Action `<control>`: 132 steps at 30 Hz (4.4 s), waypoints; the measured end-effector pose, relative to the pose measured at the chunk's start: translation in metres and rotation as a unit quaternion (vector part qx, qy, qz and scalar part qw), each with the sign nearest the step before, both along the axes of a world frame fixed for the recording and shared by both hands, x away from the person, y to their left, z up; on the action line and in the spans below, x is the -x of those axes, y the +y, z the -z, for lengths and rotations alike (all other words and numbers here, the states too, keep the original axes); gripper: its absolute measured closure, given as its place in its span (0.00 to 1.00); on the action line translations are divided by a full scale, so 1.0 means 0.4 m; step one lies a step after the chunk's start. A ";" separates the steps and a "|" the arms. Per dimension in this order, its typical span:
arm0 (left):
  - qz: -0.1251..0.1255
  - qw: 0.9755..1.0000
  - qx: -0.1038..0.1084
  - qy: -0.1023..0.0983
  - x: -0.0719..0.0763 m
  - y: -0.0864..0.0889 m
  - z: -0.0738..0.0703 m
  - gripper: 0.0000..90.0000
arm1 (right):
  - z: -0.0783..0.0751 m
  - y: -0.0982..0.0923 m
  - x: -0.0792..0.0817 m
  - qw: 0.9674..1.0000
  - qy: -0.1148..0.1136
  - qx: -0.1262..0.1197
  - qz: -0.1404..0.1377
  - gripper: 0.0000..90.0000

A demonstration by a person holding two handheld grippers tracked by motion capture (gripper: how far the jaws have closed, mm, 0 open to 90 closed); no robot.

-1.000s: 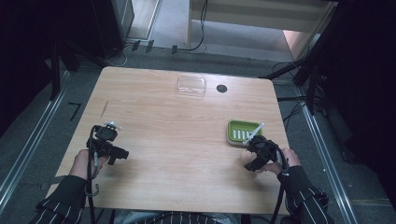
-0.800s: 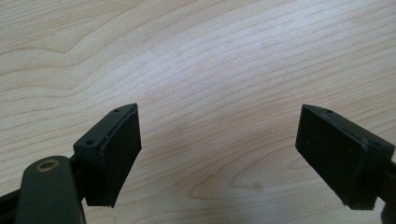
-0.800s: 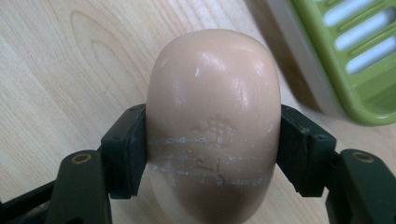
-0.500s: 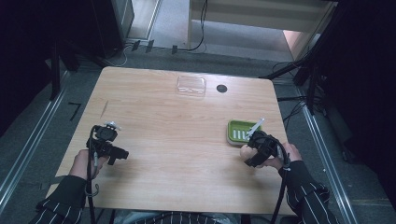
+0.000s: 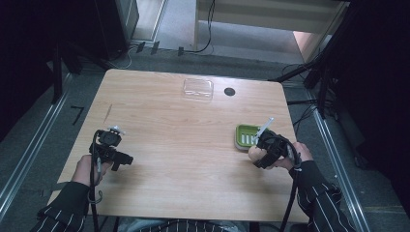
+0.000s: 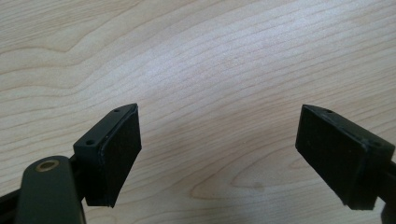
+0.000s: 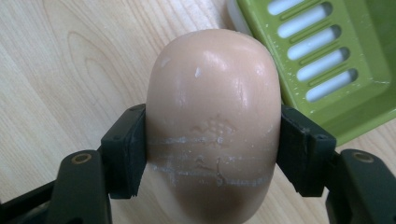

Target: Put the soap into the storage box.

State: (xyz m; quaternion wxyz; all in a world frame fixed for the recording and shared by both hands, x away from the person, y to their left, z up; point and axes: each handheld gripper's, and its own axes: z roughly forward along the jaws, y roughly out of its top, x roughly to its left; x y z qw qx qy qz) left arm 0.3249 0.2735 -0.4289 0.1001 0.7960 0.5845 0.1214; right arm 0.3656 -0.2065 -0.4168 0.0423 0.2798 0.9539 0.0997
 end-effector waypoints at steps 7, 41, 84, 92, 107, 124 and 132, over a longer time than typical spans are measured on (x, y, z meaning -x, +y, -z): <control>0.000 1.000 0.000 -0.001 0.000 -0.001 0.000 0.16 | -0.012 0.006 -0.014 1.000 -0.010 -0.001 -0.006 0.37; -0.001 1.000 0.000 -0.002 0.000 -0.001 0.001 0.16 | -0.034 0.001 -0.097 0.999 -0.023 0.003 -0.037 0.37; 0.001 1.000 0.000 -0.001 0.000 -0.002 0.003 0.16 | -0.039 -0.001 -0.178 0.998 -0.032 0.002 -0.057 0.37; 0.001 1.000 -0.001 -0.001 0.000 -0.002 0.003 0.16 | -0.022 0.001 -0.195 0.997 -0.032 -0.001 -0.071 0.37; 0.001 1.000 -0.002 -0.001 0.000 -0.001 0.004 0.16 | 0.013 0.008 -0.212 0.997 -0.034 0.006 -0.070 0.37; 0.004 1.000 -0.003 0.000 -0.001 -0.002 0.005 0.16 | 0.052 0.014 -0.231 0.997 -0.030 0.004 -0.069 0.37; 0.004 1.000 -0.004 0.000 -0.001 -0.002 0.006 0.16 | 0.061 0.015 -0.236 0.997 -0.027 0.004 -0.071 0.37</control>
